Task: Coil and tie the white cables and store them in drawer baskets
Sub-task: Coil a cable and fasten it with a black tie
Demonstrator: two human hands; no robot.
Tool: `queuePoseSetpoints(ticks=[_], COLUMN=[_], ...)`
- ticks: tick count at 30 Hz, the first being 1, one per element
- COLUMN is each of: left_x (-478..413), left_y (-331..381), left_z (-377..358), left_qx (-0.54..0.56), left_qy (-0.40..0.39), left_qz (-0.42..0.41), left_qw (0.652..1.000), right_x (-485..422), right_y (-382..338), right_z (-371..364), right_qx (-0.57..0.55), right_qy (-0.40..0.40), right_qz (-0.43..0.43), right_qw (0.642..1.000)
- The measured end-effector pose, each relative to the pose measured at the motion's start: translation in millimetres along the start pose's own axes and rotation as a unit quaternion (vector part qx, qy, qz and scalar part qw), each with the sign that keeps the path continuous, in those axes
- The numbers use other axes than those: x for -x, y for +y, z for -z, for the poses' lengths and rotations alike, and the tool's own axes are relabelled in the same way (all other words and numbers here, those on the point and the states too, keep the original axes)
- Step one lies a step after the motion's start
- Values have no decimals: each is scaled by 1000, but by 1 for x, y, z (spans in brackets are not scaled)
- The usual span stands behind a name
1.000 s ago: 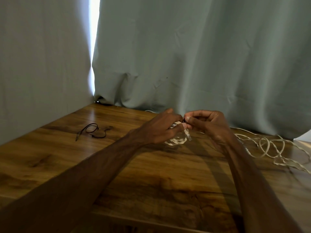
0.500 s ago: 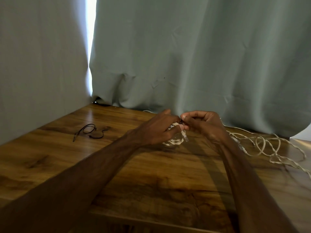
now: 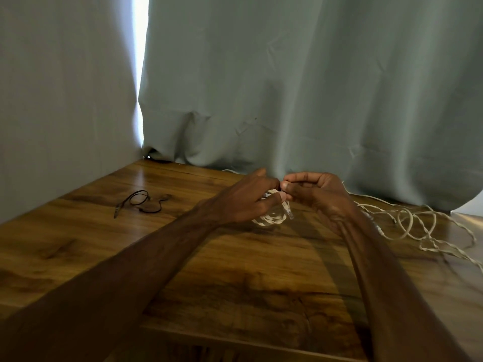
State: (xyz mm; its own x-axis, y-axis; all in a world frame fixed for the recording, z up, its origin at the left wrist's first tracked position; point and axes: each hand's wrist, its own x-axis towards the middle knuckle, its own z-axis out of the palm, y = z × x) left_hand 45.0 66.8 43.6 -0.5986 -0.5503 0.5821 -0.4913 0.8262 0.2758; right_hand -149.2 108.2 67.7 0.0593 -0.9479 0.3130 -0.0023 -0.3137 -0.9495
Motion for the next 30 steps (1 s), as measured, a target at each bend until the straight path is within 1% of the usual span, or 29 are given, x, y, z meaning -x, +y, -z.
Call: queuePoseSetpoints(ticks=[3, 7, 11, 14, 18, 27, 30], left_x=[0, -1, -2, -3, -2, -5, -7], left_y=[-2, -1, 5, 1, -3, -6, -8], left_z=[1, 3, 6, 7, 2, 0, 0], left_qx=[18, 67, 150, 190, 192, 165, 158], left_qy=[3, 38, 77, 92, 91, 91, 99], left_qz=[13, 27, 45, 90, 117, 130, 144], left_qw=[1000, 997, 985, 973, 970, 973, 972], right_x=[1, 0, 2, 4, 2, -5, -6], right_y=[-1, -4, -3, -4, -2, 2, 4], right_z=[0, -3, -3, -4, -4, -2, 1], right_qx=[2, 27, 107, 133, 120, 172, 182], right_qy=[-13, 4, -41, -67, -79, -25, -15], right_qz=[9, 17, 1, -6, 10, 66, 67], right_qw=[1000, 999, 993, 989, 990, 982, 981])
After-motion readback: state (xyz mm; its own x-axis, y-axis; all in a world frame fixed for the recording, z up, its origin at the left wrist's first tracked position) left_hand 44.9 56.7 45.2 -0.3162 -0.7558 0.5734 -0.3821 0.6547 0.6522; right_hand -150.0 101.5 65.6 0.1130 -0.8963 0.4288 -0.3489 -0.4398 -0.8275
